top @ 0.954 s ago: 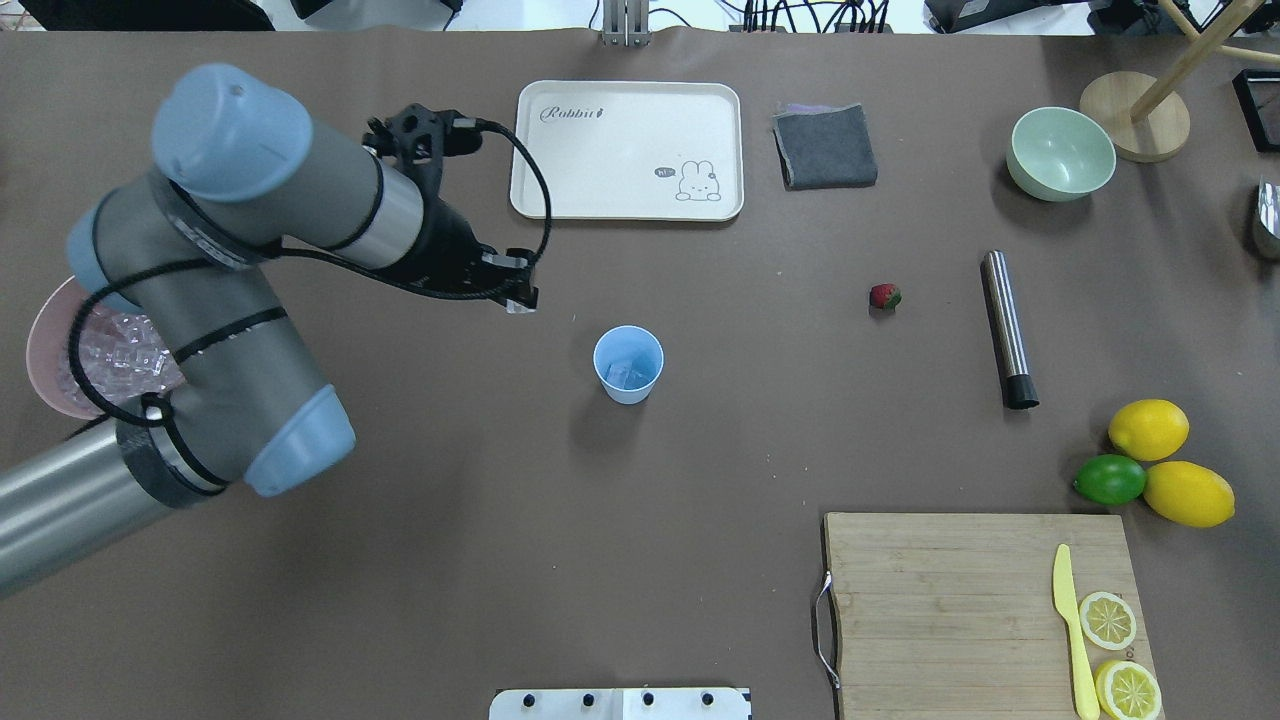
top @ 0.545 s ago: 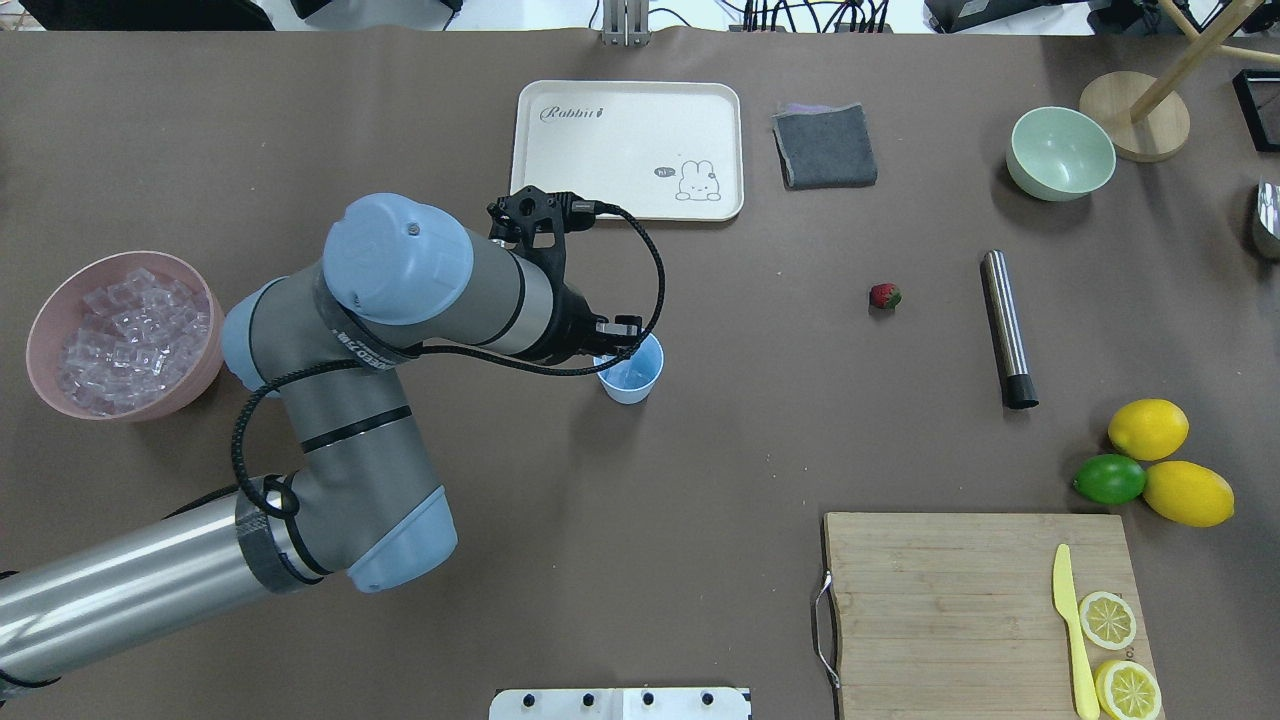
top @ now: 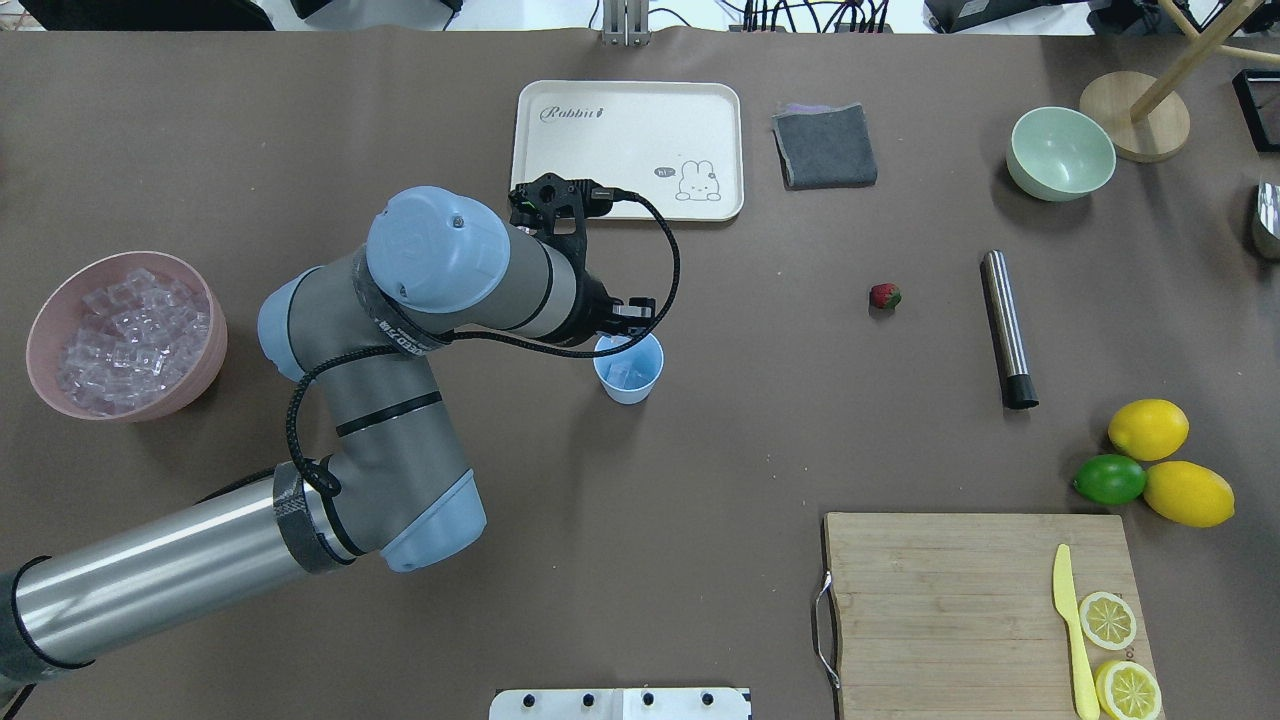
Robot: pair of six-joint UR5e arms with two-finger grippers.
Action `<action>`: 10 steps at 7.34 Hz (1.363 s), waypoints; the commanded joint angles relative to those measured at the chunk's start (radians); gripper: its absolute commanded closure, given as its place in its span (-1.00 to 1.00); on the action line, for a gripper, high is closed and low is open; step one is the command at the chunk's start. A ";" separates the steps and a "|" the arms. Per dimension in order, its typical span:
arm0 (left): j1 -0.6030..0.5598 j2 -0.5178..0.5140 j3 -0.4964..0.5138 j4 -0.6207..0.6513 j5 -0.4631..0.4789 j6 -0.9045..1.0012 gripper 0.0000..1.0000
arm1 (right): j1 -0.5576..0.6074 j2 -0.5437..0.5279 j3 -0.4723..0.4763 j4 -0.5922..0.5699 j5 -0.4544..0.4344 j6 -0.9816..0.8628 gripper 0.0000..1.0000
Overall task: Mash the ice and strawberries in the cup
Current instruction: 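Lift the ice cube with the left gripper and carry it over the light-blue cup, then open the left gripper to drop the ice cube into the cup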
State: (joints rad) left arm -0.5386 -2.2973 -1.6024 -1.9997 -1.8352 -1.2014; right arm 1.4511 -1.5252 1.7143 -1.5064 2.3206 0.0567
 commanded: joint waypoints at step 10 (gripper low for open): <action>-0.106 0.074 -0.128 0.062 -0.071 -0.018 -0.95 | 0.012 0.107 0.083 0.002 -0.029 0.020 -0.99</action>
State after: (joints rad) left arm -0.5796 -2.2611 -1.6953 -1.9639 -1.8554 -1.2227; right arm 1.4624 -1.4580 1.7928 -1.5048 2.3148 0.0575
